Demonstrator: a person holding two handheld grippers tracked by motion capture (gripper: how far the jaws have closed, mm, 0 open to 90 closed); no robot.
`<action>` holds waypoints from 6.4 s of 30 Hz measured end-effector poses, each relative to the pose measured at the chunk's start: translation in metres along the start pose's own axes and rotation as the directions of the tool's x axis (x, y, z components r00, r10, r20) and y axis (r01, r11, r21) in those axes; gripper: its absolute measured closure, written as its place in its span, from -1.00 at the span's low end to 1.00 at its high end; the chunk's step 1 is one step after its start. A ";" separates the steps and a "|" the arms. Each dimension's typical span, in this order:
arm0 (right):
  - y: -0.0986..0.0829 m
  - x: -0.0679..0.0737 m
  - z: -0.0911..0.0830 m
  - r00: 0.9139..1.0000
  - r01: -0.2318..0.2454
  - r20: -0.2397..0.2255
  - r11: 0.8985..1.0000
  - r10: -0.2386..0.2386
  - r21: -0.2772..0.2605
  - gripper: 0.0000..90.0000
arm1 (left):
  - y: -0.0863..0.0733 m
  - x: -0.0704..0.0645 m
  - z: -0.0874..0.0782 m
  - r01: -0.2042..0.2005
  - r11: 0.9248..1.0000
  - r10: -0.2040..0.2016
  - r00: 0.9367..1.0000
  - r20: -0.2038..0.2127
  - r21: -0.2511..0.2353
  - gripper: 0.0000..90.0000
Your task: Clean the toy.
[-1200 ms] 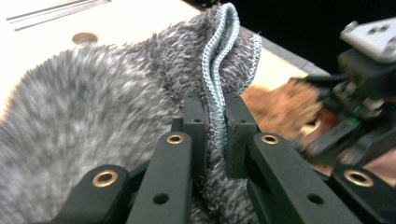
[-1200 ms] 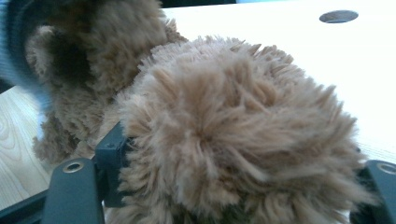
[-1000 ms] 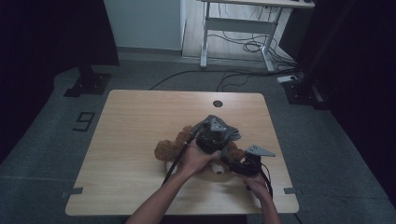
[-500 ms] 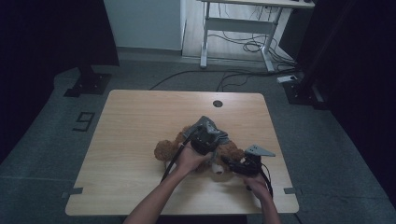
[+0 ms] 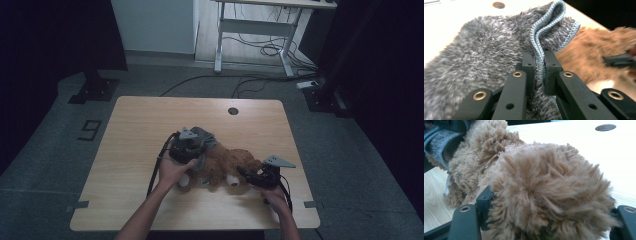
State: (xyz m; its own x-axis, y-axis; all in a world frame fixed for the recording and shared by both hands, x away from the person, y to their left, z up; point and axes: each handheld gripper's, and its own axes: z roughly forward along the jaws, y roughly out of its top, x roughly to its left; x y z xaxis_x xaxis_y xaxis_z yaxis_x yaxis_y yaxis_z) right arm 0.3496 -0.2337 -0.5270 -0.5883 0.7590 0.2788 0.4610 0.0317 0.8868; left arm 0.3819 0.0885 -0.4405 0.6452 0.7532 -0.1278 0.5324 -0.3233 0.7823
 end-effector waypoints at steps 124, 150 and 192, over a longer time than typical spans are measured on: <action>0.033 -0.019 0.051 0.995 -0.082 0.065 0.995 0.078 0.050 0.09 | 0.016 0.014 0.039 -0.030 1.000 0.030 1.000 -0.007 0.003 0.78; 0.008 0.011 0.012 0.998 -0.048 0.040 0.991 0.043 0.128 -0.70 | -0.069 -0.007 0.003 0.030 0.997 -0.023 0.995 0.096 -0.066 0.81; -0.010 0.017 0.003 0.999 0.010 0.029 0.996 -0.013 0.084 -0.19 | -0.013 -0.007 -0.012 -0.002 0.997 0.003 1.000 0.005 -0.080 0.81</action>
State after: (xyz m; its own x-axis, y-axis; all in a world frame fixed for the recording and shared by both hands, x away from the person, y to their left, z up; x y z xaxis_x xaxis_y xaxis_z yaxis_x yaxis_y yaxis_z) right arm 0.3371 -0.2198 -0.5320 -0.5745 0.7773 0.2564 0.5088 0.0938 0.8558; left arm 0.3642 0.0938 -0.4424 0.6494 0.7495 -0.1288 0.4853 -0.2780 0.8290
